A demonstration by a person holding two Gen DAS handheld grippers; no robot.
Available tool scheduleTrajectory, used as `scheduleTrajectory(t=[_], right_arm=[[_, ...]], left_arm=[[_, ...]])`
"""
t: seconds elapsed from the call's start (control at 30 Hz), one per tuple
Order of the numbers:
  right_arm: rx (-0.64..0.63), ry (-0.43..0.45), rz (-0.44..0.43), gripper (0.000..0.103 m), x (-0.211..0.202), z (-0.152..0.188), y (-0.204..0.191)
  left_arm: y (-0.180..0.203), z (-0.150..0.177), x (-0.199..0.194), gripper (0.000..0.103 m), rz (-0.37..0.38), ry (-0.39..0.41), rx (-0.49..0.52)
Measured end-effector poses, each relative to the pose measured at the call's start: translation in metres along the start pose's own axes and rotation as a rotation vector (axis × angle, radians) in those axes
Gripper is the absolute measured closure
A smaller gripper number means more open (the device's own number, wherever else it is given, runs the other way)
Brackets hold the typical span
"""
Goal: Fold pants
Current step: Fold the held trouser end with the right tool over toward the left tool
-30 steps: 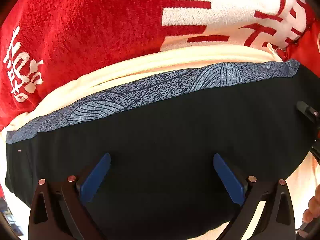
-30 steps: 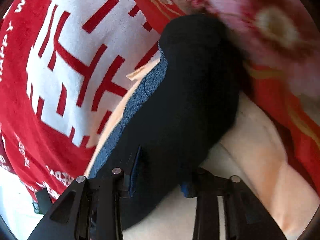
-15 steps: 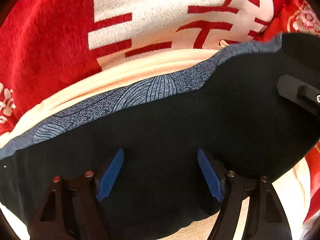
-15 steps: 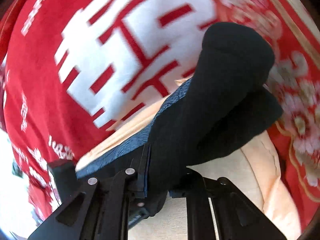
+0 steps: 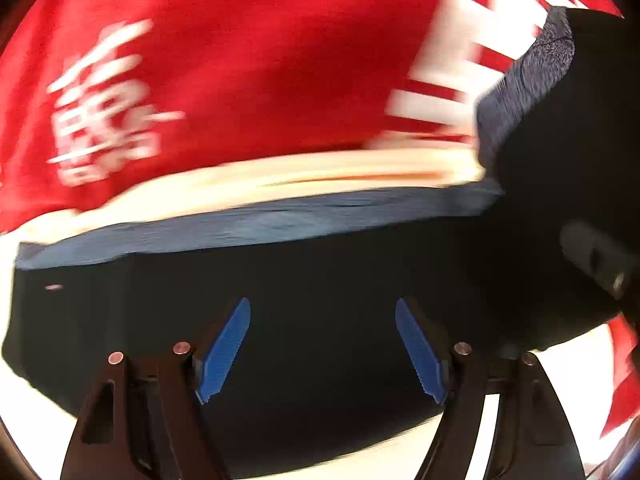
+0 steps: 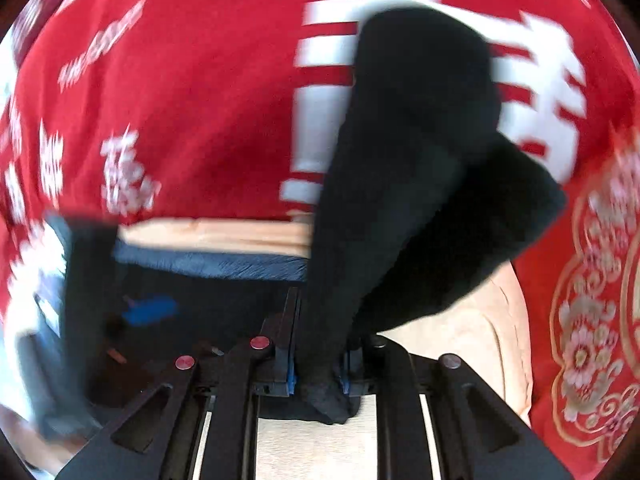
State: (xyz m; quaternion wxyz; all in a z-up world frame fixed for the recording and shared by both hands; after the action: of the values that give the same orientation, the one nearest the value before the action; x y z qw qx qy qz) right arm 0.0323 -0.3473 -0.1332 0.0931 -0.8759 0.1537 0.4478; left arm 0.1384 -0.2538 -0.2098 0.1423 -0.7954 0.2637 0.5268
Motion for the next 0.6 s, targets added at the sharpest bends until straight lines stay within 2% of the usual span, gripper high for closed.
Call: scheduleTrajectory(t=[0.1, 0.17, 0.2, 0.27, 0.33, 0.4, 0.47, 0.57, 0.6], right_arm=[[-0.133, -0.036, 0.054, 0.074, 0.019, 0.013, -0.055], [-0.208, -0.066, 0.077, 0.060, 0.034, 0.026, -0.083], [-0.266, -0.090, 0.089, 0.058, 0.045, 0.036, -0.101], [-0.361, -0.128, 0.110, 0.055, 0.058, 0.053, -0.128], [-0.437, -0.135, 0.148, 0.052, 0.056, 0.067, -0.150], [-0.445, -0.120, 0.115, 0.047, 0.040, 0.074, -0.157], [-0.409, -0.114, 0.034, 0.047, 0.021, 0.075, -0.159], [-0.296, -0.115, -0.044, 0.047, 0.006, 0.065, -0.147], [-0.233, -0.111, -0.073, 0.047, 0.004, 0.056, -0.138]], left_arm=[[-0.056, 0.007, -0.001, 0.026, -0.082, -0.030, -0.038], [-0.091, 0.014, 0.002, 0.026, -0.127, -0.067, -0.079], [-0.106, 0.019, 0.003, 0.026, -0.145, -0.079, -0.091], [-0.125, 0.025, 0.003, 0.026, -0.167, -0.084, -0.092], [-0.125, 0.031, 0.004, 0.026, -0.173, -0.081, -0.101], [-0.135, 0.034, -0.002, 0.026, -0.168, -0.074, -0.121], [-0.141, 0.033, -0.009, 0.026, -0.161, -0.061, -0.137], [-0.147, 0.028, -0.012, 0.026, -0.124, -0.051, -0.135], [-0.131, 0.025, -0.009, 0.025, -0.114, -0.057, -0.123]])
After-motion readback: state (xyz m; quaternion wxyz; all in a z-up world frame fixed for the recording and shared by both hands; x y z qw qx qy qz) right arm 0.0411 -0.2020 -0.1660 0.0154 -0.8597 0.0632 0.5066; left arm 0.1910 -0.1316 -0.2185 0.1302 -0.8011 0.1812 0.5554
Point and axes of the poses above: each gripper's, at about its wrist camera, not at the fingertips, and x roughly the way its jaws point, y to its right, z to its underside, the point moved 2 cm from there along x, roughly the way its jaws point, and after that the axes turned 3 degrees about y, right-handed, at the moved point
